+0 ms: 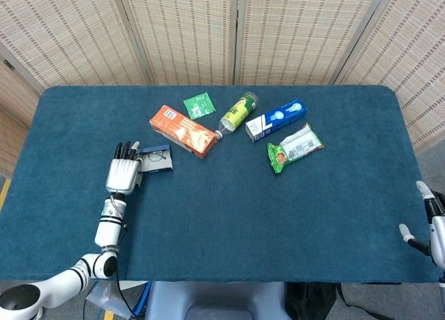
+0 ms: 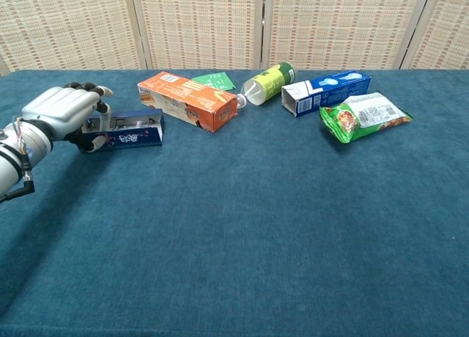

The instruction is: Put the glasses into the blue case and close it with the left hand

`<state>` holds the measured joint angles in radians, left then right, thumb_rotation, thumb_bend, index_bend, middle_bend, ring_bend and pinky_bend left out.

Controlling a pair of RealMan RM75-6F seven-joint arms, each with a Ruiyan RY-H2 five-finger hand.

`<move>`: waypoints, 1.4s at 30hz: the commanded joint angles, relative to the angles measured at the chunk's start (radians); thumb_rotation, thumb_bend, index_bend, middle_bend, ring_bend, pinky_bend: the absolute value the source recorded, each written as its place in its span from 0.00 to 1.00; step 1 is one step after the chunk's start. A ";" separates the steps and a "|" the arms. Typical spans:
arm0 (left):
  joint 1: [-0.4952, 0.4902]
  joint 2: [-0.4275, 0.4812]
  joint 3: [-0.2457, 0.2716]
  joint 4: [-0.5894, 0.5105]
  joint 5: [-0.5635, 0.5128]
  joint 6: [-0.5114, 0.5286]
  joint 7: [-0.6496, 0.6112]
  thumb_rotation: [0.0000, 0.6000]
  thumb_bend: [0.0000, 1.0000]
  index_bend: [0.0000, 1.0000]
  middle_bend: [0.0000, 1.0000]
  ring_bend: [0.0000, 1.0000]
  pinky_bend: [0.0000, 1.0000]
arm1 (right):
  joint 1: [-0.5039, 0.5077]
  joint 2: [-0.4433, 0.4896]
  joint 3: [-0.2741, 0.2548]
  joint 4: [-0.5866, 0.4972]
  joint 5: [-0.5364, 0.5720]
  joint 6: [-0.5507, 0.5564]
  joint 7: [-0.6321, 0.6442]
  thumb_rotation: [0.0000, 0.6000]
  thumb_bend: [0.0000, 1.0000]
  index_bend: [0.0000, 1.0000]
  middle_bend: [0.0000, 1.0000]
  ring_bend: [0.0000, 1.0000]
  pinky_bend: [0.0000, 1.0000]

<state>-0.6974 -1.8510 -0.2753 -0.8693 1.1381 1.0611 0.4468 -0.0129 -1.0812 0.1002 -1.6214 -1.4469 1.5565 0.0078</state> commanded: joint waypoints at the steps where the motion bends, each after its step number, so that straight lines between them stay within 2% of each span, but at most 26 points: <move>1: 0.004 0.008 0.005 -0.013 0.003 0.002 -0.005 1.00 0.45 0.59 0.10 0.00 0.00 | 0.000 0.000 0.000 0.000 -0.001 0.000 0.000 1.00 0.25 0.05 0.17 0.14 0.23; 11: 0.054 0.104 0.052 -0.141 0.040 0.014 -0.054 1.00 0.49 0.64 0.13 0.01 0.00 | 0.000 0.001 -0.002 -0.011 -0.003 0.002 -0.012 1.00 0.25 0.05 0.17 0.14 0.23; 23: 0.147 0.326 0.170 -0.346 0.132 0.022 -0.124 1.00 0.49 0.63 0.13 0.01 0.00 | 0.010 0.003 -0.003 -0.049 -0.029 0.008 -0.050 1.00 0.25 0.05 0.17 0.14 0.23; 30: 0.190 0.440 0.213 -0.434 0.141 0.020 -0.134 1.00 0.49 0.63 0.13 0.01 0.00 | 0.005 0.003 -0.008 -0.067 -0.035 0.018 -0.070 1.00 0.25 0.05 0.17 0.14 0.23; 42: 0.140 0.487 0.185 -0.470 0.112 -0.051 -0.075 1.00 0.48 0.62 0.13 0.01 0.00 | 0.008 0.001 -0.010 -0.085 -0.048 0.024 -0.087 1.00 0.25 0.05 0.17 0.14 0.23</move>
<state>-0.5494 -1.3675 -0.0842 -1.3373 1.2576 1.0192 0.3618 -0.0055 -1.0798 0.0899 -1.7064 -1.4951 1.5803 -0.0793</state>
